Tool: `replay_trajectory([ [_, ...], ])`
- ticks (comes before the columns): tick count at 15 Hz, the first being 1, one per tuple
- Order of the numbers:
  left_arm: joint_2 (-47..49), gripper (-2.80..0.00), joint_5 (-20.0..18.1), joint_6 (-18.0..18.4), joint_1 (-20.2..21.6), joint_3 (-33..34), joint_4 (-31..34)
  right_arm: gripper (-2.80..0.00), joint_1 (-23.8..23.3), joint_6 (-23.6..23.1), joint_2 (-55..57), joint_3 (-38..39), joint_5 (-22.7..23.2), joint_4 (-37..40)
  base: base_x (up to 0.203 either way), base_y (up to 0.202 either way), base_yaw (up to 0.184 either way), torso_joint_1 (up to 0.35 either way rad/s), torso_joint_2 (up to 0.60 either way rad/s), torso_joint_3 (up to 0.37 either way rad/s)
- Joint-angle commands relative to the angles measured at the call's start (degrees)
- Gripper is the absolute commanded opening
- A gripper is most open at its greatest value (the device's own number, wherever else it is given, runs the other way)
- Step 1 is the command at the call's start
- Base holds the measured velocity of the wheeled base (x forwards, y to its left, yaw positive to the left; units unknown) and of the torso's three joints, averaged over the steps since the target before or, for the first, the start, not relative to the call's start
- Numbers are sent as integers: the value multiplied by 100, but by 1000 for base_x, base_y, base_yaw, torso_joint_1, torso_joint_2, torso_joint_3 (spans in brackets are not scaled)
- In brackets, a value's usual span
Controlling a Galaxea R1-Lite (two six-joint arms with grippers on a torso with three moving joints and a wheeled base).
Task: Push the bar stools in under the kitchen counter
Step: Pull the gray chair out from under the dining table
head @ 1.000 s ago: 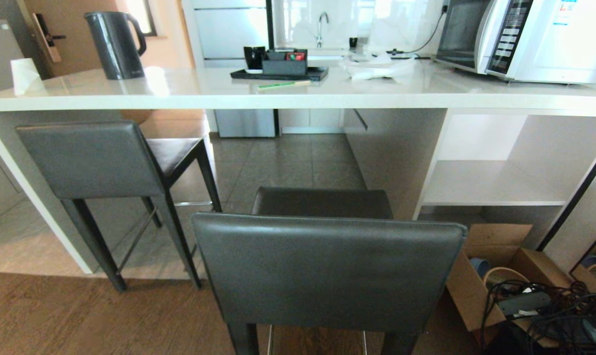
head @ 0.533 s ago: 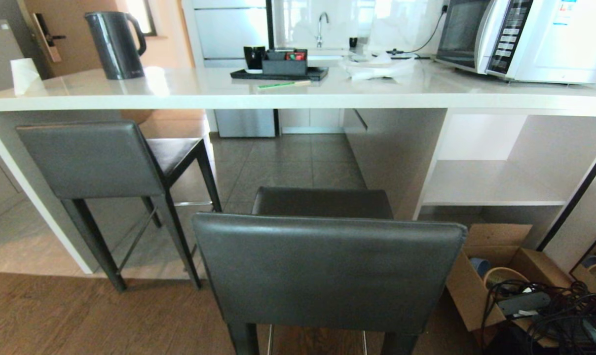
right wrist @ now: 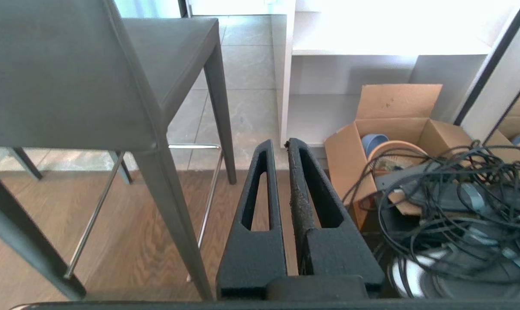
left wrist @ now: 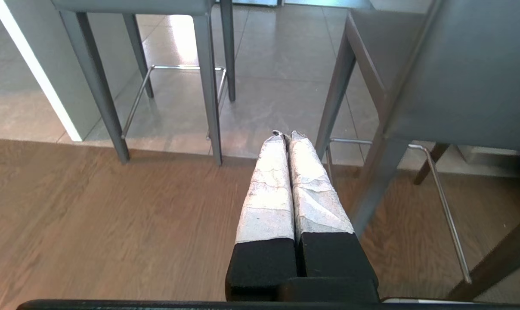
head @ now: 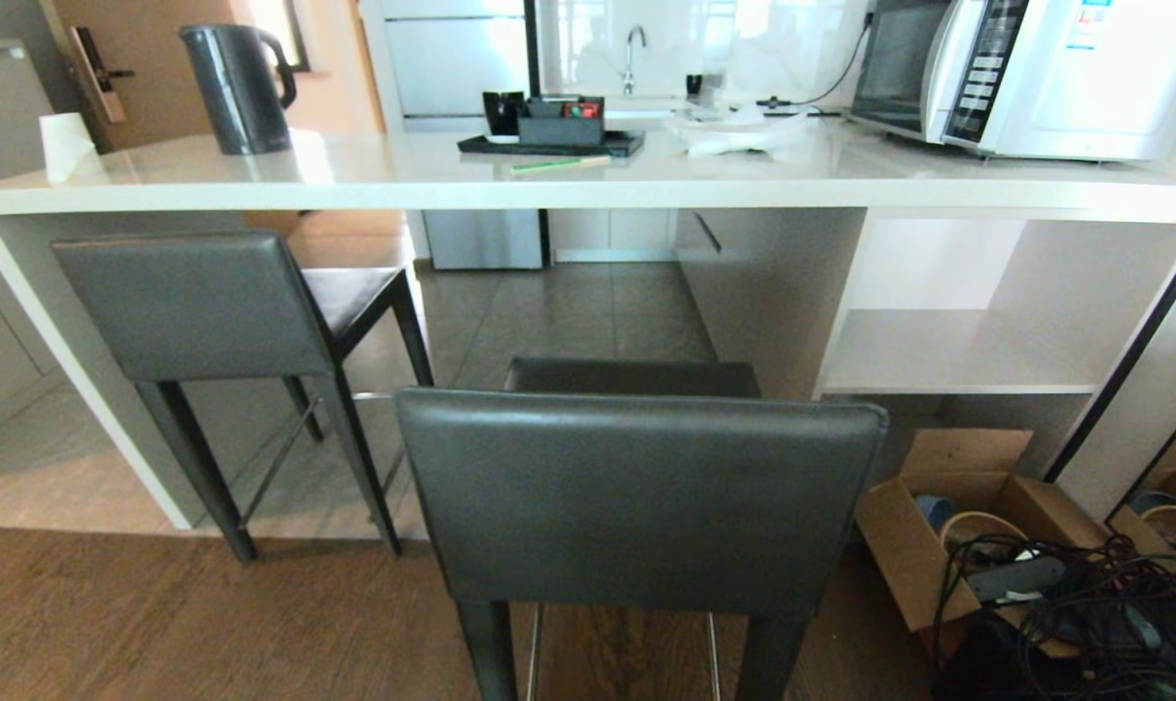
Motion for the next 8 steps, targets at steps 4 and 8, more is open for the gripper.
replay_trajectory([
  [4,5,-280,3,-3,-9,-2,5,-280,0,-6,5,-1,4,-2,0,0,0,0,0,0],
  [8,5,-280,-1,-3,-18,-2,5,-280,0,-11,9,7,4,-2,0,21,-4,0,0,1],
])
